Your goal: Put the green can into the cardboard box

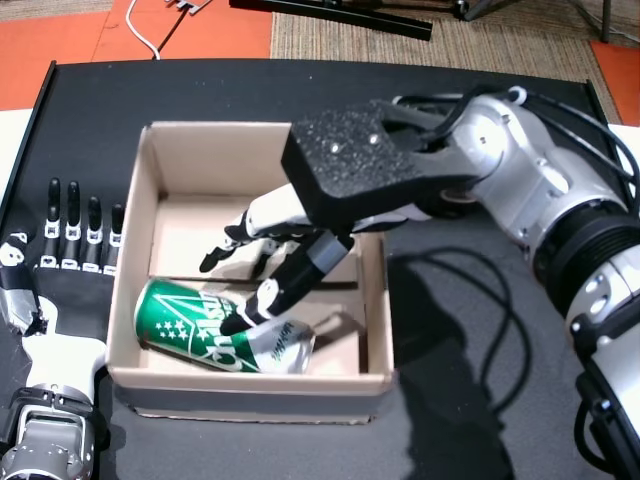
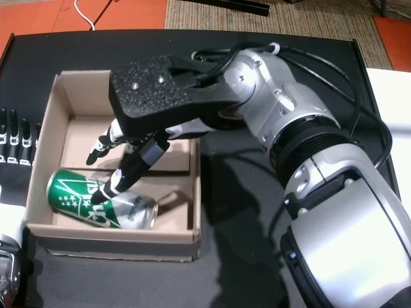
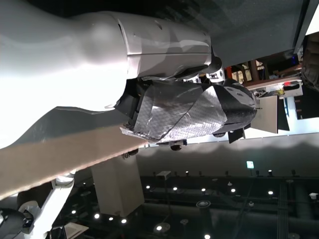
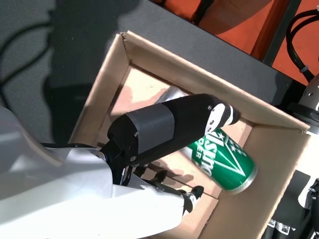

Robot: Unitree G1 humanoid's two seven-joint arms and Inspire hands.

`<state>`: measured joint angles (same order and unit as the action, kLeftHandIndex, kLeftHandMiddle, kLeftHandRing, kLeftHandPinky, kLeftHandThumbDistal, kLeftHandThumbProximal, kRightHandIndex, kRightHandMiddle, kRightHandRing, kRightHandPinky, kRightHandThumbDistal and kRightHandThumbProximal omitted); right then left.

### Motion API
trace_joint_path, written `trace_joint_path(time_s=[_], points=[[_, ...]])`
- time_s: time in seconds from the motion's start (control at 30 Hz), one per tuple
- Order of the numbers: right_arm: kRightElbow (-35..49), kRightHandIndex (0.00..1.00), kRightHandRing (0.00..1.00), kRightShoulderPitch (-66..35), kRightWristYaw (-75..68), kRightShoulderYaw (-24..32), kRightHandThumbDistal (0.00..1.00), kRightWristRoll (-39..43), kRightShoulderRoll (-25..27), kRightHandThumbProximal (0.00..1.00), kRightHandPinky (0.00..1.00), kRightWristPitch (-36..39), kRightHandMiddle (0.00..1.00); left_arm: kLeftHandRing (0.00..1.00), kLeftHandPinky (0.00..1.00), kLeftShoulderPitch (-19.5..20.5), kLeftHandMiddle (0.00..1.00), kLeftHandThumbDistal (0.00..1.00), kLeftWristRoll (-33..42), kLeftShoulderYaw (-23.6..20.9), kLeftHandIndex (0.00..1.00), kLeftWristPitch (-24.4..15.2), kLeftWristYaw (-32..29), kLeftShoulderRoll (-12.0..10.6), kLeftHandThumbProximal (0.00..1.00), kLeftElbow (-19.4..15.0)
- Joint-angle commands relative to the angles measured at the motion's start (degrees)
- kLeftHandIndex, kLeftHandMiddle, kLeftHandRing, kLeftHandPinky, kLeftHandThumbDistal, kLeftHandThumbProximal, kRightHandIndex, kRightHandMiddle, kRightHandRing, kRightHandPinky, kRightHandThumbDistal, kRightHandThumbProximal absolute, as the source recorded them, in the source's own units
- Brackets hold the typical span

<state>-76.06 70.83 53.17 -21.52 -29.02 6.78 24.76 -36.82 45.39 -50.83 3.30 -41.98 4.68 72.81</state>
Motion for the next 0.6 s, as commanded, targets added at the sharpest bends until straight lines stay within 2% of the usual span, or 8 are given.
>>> trace_joint_path(time_s=[0.0, 0.2, 0.3, 0.37, 0.43, 0.5, 0.53, 0.57], points=[[0.3, 0.86, 1.0, 0.8, 0.2, 0.7, 0.97, 1.4, 0.5, 0.62, 1.0, 0.1, 0.95, 0.58, 0.73, 3.4, 0.47, 0.06, -0.1, 0.2, 0.47, 0.7, 1.9, -2.3, 0.88, 2.3], [0.5, 0.83, 1.0, 0.8, -0.6, 1.2, 0.91, 2.1, 0.6, 0.59, 1.0, 0.4, 0.93, 0.57, 0.71, 3.3, 0.48, 0.06, -0.1, 0.2, 0.48, 1.1, 2.0, -2.1, 0.89, 2.4], [0.6, 0.83, 1.0, 0.9, -1.6, 1.2, 0.92, 2.3, 0.7, 0.56, 1.0, 0.2, 0.94, 0.57, 0.71, 3.3, 0.47, 0.05, -0.2, 0.3, 0.47, 0.9, 1.9, -2.1, 0.89, 2.4], [0.8, 0.82, 1.0, 0.9, -2.8, 1.6, 0.97, 2.6, 0.9, 0.54, 1.0, 0.1, 0.93, 0.57, 0.71, 3.2, 0.47, 0.05, -0.4, 0.4, 0.48, 0.4, 2.4, -2.1, 0.9, 2.3], [1.6, 0.81, 0.98, 0.6, -7.3, 1.9, 1.0, 2.5, 1.2, 0.47, 0.99, 0.6, 0.9, 0.57, 0.71, 3.2, 0.47, 0.05, -0.4, 0.5, 0.48, 0.3, 2.4, -2.2, 0.91, 2.3], [3.7, 0.72, 1.0, -1.3, -20.2, 2.2, 0.99, 1.5, 1.9, 0.36, 0.97, 4.5, 0.9, 0.56, 0.72, 3.2, 0.48, 0.05, -0.2, 0.4, 0.5, 0.5, 2.2, -2.2, 0.91, 2.3], [4.9, 0.72, 0.99, -2.4, -28.3, 2.0, 0.95, 0.3, 2.3, 0.33, 0.96, 7.7, 0.88, 0.57, 0.73, 3.3, 0.49, 0.05, -0.2, 0.5, 0.51, 0.6, 1.7, -2.2, 0.91, 2.3], [6.1, 0.76, 0.98, -3.3, -36.5, 1.4, 0.91, -1.4, 3.0, 0.33, 0.98, 10.7, 0.88, 0.58, 0.75, 3.4, 0.5, 0.06, -0.3, 0.5, 0.53, 0.8, 1.2, -2.2, 0.92, 2.3]])
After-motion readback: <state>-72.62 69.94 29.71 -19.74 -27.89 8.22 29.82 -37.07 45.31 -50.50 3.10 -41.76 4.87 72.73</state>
